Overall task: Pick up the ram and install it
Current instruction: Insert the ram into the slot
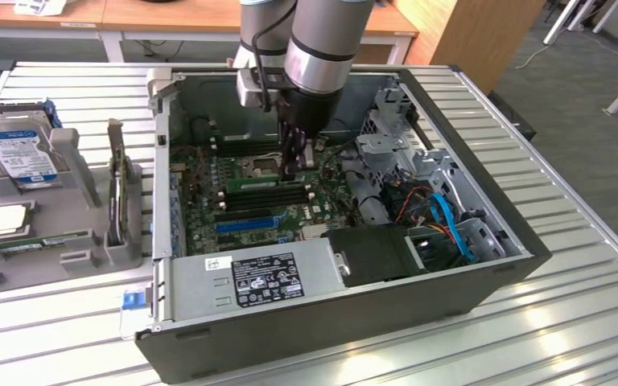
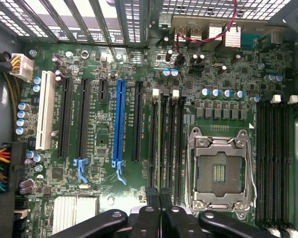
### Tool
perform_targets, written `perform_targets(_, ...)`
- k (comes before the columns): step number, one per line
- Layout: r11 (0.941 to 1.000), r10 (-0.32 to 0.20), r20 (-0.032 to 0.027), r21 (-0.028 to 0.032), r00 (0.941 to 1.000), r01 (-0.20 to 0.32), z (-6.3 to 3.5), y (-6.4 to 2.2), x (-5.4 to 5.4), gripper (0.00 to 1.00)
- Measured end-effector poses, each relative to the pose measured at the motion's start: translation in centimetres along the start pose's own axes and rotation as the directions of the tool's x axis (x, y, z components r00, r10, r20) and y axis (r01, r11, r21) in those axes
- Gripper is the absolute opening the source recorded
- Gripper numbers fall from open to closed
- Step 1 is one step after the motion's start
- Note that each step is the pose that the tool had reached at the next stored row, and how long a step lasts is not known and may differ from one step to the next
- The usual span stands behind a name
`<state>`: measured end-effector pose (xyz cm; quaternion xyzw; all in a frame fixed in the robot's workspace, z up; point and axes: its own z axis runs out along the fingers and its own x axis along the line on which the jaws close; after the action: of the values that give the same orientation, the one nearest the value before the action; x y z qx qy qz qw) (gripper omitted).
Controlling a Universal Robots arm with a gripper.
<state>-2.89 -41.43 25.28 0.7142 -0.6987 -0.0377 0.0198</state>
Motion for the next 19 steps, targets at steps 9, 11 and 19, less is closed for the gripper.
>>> perform_targets(9,1.0000,0.000,0.0000,0.0001,1.0000,0.000,0.70,-0.05,0.0,0.12)
perform_targets(11,1.0000,0.000,0.0000,0.0002,1.0000,0.000,0.85,-0.05,0.0,0.12)
perform_targets(19,1.0000,0.000,-0.0002,0.0001,1.0000,0.000,1.25,-0.07,0.0,0.12)
